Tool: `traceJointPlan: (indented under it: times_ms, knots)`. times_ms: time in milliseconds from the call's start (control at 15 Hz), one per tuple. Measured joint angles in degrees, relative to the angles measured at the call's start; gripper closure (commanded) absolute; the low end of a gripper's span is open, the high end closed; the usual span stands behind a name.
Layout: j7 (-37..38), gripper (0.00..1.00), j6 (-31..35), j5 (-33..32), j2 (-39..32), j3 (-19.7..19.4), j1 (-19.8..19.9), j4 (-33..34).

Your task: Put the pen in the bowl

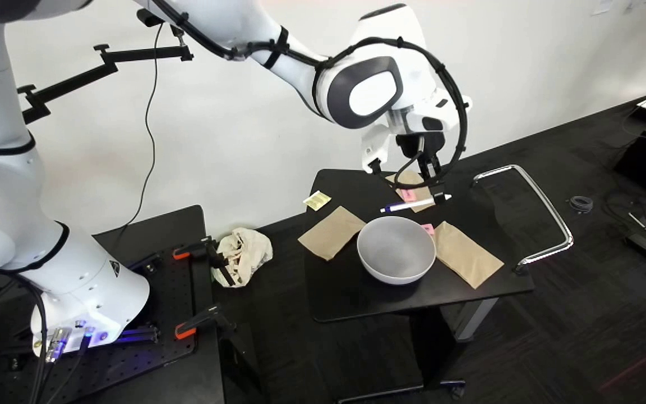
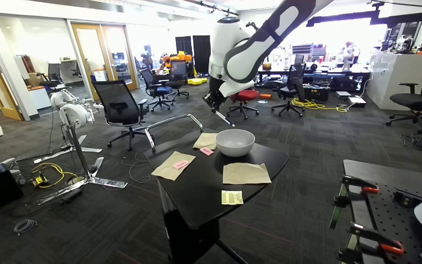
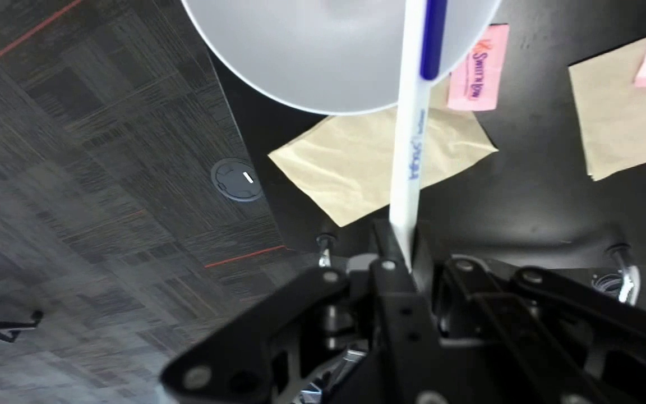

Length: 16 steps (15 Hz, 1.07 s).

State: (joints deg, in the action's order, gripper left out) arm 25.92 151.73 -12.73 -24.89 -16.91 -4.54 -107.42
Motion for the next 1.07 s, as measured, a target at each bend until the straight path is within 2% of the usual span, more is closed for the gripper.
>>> traceJointPlan:
  times_ms: [400,867,933,1067]
  knots:
    - [6.4,0.97,6.7,-0.2,-1.5,-4.1,0.0,-5.3]
    - [8.2,0.97,7.9,1.5,-4.9,-4.4,-0.2,-5.7]
    - [8.2,0.63,7.9,2.0,-5.2,-4.2,-0.3,-5.7]
    - [8.2,0.56,8.0,3.1,-5.8,-3.7,-0.3,-5.7]
